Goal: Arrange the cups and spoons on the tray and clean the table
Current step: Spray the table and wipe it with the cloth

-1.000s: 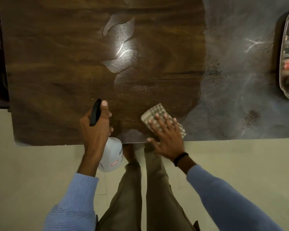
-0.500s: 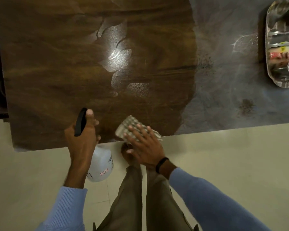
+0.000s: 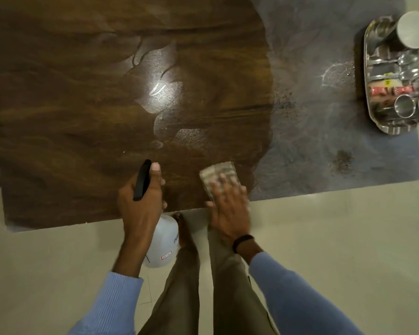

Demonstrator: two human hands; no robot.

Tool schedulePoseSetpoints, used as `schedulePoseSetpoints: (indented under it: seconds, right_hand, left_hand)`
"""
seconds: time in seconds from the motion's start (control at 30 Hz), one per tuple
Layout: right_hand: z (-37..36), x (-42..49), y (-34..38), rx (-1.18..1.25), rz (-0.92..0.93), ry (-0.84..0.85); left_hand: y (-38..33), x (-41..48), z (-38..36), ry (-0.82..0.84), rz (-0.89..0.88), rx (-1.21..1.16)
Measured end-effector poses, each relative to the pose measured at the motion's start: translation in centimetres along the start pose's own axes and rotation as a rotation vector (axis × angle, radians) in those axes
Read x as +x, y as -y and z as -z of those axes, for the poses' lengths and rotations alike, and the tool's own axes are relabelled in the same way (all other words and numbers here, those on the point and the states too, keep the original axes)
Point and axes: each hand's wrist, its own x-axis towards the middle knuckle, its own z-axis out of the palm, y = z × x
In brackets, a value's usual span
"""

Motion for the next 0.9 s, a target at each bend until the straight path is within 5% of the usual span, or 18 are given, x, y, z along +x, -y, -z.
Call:
schedulePoseSetpoints:
  seconds: [0.13, 0.23, 0.37, 0.47, 0.73, 0.9]
  right_hand:
    - [3.1, 2.9, -8.4, -0.028, -0.193, -0.012]
    - [4.3, 9.0, -7.3, 0.045, -0.359, -0.156]
    - [3.1, 8.8, -3.1, 0.084, -0.173, -0.116]
    - [3.0, 4.1, -6.7, 0.061, -0.072, -0.071]
    - [7.1, 10.0, -16.8, 0.069, -0.399, -0.167]
    - [6.1, 11.2, -11.8, 0.11, -0.048, -0.074]
  left_hand:
    - [-0.1, -0.9, -2.6, 0.059, -0.05, 0.044]
    - [0.1, -1.4, -4.6, 0.091, -0.058, 0.078]
    - [-0.4, -2.2, -7.4, 0.084, -0.057, 0.111]
    - [-1.7, -3.0, -9.0, 0.08, -0.04, 0.106]
    - [-4.8, -4.3, -15.5, 0.134, -0.065, 0.046]
    - [-6.3, -4.9, -18.9, 0.112, -0.062, 0.048]
